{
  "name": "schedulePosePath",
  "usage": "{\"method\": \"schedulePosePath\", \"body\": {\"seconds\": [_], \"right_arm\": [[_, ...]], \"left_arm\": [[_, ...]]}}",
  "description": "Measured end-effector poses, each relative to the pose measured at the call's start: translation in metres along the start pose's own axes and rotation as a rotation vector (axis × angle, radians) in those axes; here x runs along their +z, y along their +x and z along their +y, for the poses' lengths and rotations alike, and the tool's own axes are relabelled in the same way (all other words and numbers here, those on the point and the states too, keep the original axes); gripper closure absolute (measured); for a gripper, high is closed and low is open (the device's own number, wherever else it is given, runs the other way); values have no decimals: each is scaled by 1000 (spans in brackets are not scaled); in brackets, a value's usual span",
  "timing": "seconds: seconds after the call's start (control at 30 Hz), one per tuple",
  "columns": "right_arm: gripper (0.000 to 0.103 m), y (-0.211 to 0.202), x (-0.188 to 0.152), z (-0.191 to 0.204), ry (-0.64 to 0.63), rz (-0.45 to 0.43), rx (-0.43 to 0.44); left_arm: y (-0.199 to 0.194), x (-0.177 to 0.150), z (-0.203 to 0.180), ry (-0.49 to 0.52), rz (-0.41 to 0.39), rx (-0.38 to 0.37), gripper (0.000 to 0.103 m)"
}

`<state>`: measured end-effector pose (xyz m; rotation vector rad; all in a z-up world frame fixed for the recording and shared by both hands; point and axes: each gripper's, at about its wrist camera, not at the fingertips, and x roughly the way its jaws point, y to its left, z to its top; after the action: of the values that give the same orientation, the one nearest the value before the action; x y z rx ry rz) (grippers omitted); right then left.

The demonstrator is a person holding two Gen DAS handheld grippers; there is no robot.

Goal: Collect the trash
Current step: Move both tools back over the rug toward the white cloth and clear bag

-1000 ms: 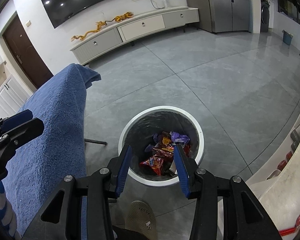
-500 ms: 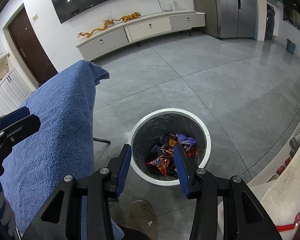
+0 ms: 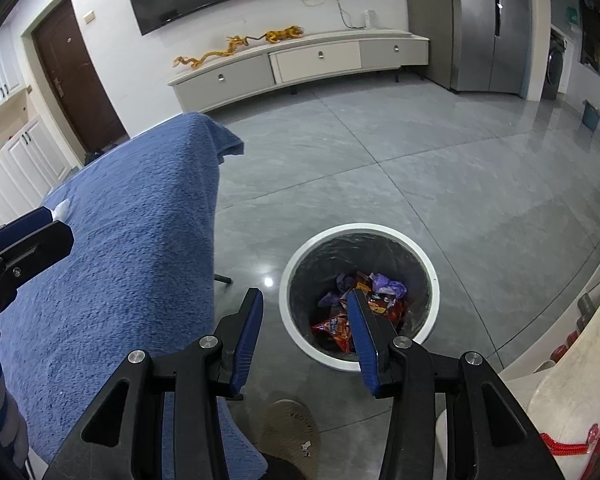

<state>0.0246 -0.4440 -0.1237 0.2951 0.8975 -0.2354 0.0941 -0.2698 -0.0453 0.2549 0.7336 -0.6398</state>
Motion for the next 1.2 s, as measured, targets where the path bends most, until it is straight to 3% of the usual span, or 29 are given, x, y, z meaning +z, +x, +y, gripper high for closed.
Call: {"method": "schedulePosePath", "body": {"seconds": [0.57, 0.9, 1.2], "right_arm": [[59, -23, 2, 93, -162, -13, 43], [58, -47, -6, 167, -312, -13, 107], [55, -68, -23, 232, -446, -4, 169]], "left_arm": [[-53, -37, 80, -148, -48, 116, 36], [-82, -94, 160, -301, -37, 283, 33], [-124, -147, 206, -413, -64, 374, 33]]}}
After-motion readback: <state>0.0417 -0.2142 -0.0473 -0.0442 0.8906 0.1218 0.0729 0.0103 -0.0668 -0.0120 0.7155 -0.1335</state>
